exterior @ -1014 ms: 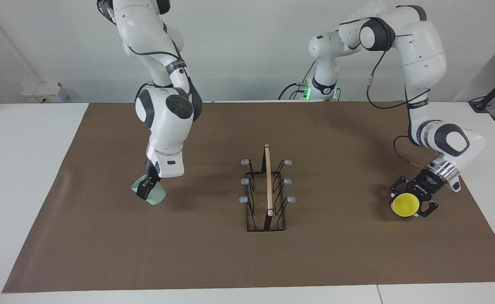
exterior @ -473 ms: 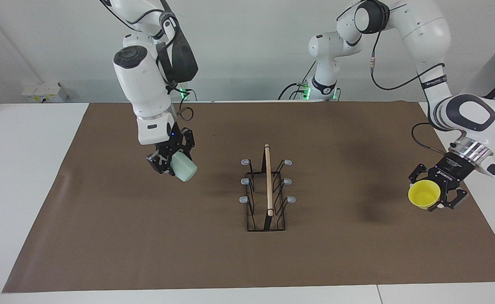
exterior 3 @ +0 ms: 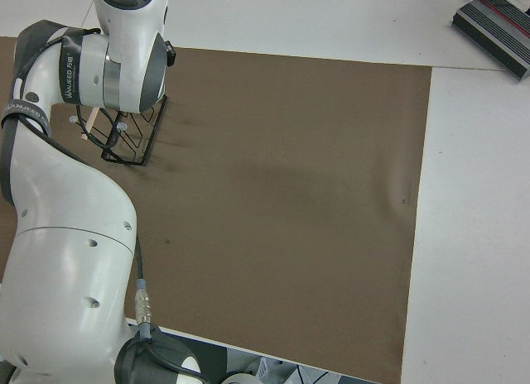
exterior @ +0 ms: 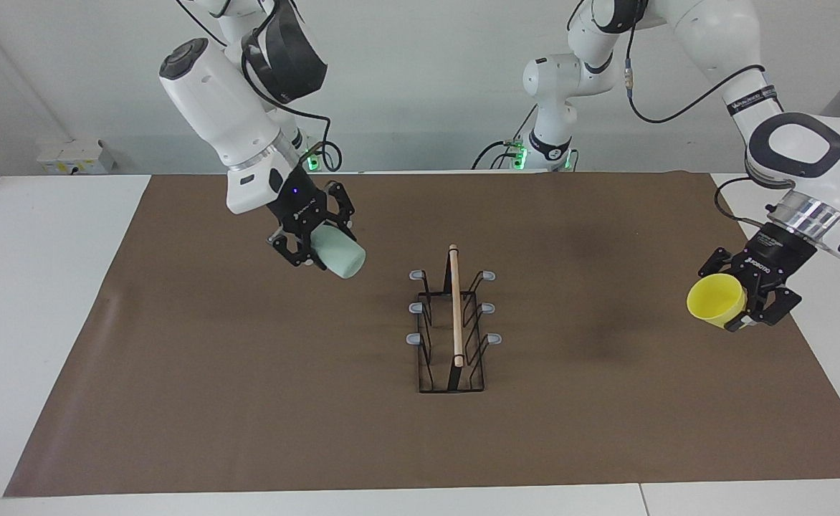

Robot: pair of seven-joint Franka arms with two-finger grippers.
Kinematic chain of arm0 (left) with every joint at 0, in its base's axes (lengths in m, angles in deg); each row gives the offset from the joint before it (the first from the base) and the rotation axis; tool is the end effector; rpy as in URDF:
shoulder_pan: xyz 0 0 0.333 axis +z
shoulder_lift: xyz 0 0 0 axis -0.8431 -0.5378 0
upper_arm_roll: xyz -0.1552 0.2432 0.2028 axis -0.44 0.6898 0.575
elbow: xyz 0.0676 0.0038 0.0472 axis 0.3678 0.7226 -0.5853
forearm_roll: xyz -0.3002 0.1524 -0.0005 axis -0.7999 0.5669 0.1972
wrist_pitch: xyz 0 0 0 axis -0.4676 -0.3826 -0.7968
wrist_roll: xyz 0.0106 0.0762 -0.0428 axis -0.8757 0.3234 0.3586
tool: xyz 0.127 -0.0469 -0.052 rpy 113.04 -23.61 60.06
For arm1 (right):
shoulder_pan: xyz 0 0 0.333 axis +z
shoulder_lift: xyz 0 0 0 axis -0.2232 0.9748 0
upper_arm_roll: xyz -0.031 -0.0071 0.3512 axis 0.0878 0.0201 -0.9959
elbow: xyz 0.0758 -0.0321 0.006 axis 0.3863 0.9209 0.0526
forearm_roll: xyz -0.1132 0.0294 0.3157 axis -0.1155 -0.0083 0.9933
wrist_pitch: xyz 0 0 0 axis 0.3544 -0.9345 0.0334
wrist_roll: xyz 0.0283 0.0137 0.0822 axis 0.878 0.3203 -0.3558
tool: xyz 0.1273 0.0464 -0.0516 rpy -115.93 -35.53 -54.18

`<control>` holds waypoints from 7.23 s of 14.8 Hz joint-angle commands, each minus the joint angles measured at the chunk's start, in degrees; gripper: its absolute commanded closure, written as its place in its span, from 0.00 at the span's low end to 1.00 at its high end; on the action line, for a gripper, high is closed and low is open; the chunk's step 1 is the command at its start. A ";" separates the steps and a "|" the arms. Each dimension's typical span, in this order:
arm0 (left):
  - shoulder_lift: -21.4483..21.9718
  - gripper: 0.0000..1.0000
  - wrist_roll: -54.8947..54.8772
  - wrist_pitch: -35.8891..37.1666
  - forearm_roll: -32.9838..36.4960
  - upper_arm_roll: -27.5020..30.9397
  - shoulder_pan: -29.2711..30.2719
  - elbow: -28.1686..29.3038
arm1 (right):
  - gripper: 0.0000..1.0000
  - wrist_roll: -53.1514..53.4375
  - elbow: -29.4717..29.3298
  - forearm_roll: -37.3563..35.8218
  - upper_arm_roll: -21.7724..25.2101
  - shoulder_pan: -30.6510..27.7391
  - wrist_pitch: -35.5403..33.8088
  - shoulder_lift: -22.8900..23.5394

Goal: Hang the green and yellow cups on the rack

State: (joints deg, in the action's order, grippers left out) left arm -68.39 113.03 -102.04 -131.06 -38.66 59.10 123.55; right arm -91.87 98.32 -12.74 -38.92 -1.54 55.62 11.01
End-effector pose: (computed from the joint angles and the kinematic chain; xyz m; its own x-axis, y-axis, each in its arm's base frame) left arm 0.6263 0.0306 0.5458 0.2455 0.8584 -0.4504 0.8939 -0.0206 0.4478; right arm 0.5524 0.1870 0.5828 0.7022 0.5280 0.4777 0.6894 -0.6719 -0.2707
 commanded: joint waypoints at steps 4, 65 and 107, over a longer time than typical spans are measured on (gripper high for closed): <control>8.73 1.00 -0.68 -1.27 14.55 -8.49 -0.40 6.93 | 1.00 -11.62 8.86 18.84 -0.36 -1.07 7.46 -4.25; 1.45 0.00 20.73 -12.79 81.94 -43.31 -0.85 14.16 | 0.00 -102.18 27.25 104.23 -0.19 7.54 18.26 3.05; 13.93 0.00 -65.45 31.42 40.07 -4.73 -4.01 -3.34 | 0.00 38.68 9.25 -42.34 -0.54 -4.41 -2.42 -5.49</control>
State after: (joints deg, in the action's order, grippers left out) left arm -54.34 47.92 -71.55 -90.05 -43.38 54.53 120.91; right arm -59.63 111.30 -59.09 -39.17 -5.55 59.98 6.64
